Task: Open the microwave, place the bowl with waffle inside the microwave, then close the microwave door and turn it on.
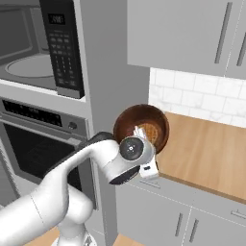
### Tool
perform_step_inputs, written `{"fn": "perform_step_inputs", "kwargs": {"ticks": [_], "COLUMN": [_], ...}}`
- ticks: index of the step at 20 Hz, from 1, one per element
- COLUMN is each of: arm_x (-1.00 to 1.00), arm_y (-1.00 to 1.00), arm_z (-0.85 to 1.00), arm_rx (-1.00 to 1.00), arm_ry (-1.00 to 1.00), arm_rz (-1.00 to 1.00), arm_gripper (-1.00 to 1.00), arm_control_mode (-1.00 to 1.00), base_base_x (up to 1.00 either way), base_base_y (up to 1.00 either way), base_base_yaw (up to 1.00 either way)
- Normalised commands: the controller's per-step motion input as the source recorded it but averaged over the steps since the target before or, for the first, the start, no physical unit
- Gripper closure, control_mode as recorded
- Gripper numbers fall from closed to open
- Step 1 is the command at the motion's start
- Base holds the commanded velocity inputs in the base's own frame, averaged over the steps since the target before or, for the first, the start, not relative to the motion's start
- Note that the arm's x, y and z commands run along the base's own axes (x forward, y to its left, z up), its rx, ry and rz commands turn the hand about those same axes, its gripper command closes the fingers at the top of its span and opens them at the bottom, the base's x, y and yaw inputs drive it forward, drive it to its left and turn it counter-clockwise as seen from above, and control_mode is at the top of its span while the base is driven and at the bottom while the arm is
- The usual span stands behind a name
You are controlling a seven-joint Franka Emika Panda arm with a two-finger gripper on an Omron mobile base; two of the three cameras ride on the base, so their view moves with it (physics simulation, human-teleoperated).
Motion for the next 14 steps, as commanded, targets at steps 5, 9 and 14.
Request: {"fn": "perform_step_inputs", "kwargs": {"ticks": [5, 9, 14], "arm_x": [-0.73, -0.75, -0.47], "arm_y": [0.00, 0.06, 0.33], "arm_z": [1.00, 0.97, 0.47], "arm_rx": [0.01, 0.02, -0.05], "arm_ry": [-0.26, -0.01, 0.43], "arm_rz": [0.00, 0.02, 0.02], "arm_gripper": [1.00, 1.00, 1.00], "arm_control_mode": [-1.00, -1.00, -1.00], "base_base_x": [0.00, 0.00, 0.00], "base_base_y": [0.00, 0.00, 0.00], "base_base_yaw": [0.00, 0.00, 0.00]}}
